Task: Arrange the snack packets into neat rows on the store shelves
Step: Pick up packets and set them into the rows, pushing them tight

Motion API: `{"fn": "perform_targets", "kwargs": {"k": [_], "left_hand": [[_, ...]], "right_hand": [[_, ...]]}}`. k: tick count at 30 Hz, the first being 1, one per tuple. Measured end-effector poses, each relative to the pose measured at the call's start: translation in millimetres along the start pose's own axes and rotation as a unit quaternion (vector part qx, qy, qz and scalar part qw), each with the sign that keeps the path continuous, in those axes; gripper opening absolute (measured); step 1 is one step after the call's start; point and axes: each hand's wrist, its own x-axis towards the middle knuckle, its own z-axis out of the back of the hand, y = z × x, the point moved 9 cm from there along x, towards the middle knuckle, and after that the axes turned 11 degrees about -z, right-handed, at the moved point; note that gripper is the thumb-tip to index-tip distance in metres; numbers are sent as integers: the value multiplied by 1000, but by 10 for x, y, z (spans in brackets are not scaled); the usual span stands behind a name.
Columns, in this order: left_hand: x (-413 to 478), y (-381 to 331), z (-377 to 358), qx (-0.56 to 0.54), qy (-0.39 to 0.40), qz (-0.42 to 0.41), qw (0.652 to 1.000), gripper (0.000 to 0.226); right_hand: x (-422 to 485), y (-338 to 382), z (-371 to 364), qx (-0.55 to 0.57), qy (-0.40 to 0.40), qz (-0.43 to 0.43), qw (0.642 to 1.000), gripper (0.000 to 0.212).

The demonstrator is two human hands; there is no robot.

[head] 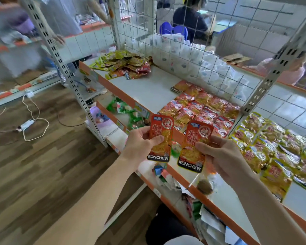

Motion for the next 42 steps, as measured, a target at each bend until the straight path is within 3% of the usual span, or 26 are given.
{"fn": "perform_targets", "kwargs": {"k": [14,21,27,34,38,42], "left_hand": [[1292,-71,138,37,20,17,999,20],[1672,-6,198,43,-2,13,999,14],[1997,103,169,47,35,33,998,15],[2711,251,23,103,84,-6,991,17],[3149,321,-128,116,145,-41,982,59],[3467,313,-356,182,214,-110,953,46]], "right_hand": [[1155,588,-242,12,-12,-2,1000,30],[1524,645,-289,25,-21,2,999,53],[1732,606,-218,-4,-57,-6,998,70],[1837,616,-162,-56,-167,7,984,20],[1842,621,-308,-64,-230,13,971,22],[1823,584,-506,-57,-269,10,962,18]]}}
